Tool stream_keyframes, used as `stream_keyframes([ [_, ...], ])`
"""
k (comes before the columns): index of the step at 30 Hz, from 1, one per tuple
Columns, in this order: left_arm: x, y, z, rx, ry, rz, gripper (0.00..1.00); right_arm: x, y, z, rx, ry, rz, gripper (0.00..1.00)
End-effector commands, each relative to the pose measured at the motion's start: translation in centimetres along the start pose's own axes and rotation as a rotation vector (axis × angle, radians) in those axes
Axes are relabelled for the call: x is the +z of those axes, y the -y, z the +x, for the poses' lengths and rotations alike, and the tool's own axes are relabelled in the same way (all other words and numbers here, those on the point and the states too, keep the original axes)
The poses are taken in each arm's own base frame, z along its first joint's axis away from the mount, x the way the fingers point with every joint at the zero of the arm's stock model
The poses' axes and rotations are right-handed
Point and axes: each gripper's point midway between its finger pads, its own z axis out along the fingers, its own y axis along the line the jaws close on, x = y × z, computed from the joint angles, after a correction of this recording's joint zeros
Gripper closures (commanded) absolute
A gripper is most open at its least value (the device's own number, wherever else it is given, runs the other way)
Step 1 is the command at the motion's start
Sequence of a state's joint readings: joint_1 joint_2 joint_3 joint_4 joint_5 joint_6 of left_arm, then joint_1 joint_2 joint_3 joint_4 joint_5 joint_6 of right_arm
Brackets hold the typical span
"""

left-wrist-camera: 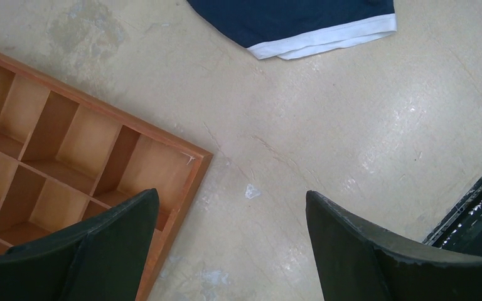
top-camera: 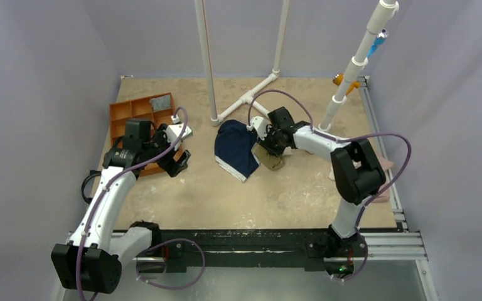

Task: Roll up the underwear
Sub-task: Move the underwear to the center of the board.

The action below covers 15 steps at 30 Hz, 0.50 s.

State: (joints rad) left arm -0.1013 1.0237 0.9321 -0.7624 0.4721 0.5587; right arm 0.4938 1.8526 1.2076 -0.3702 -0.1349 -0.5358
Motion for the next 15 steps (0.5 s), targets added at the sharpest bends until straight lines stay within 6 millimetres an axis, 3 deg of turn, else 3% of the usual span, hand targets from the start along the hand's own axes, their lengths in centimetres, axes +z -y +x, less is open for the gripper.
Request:
stream_keyframes([
  [1, -0.3, 0.4, -1.1, 0.009, 0.064, -0.003, 0.14, -4.7, -0.1, 1.1, -0.011, -0.019, 0.053, 0.85],
  [3, -0.5, 0.5, -1.1, 0.010, 0.072, -0.009, 0.14, -6.9, -0.3, 2.0, -0.017, -0.030, 0.075, 1.00],
  [6, -0.8, 0.7, -1.1, 0.020, 0.082, -0.018, 0.14, -10.6, -0.7, 3.7, -0.030, -0.054, 0.127, 1.00],
  [11, -1.5, 0.8, -1.1, 0.043, 0.084, -0.032, 0.14, -16.1, -2.9, 9.0, -0.094, -0.170, 0.136, 1.00],
  [15, -2.0, 1.0, -1.4, 0.049, 0.089, -0.031, 0.14, -19.6, -1.7, 13.9, -0.073, -0.296, 0.263, 1.00],
])
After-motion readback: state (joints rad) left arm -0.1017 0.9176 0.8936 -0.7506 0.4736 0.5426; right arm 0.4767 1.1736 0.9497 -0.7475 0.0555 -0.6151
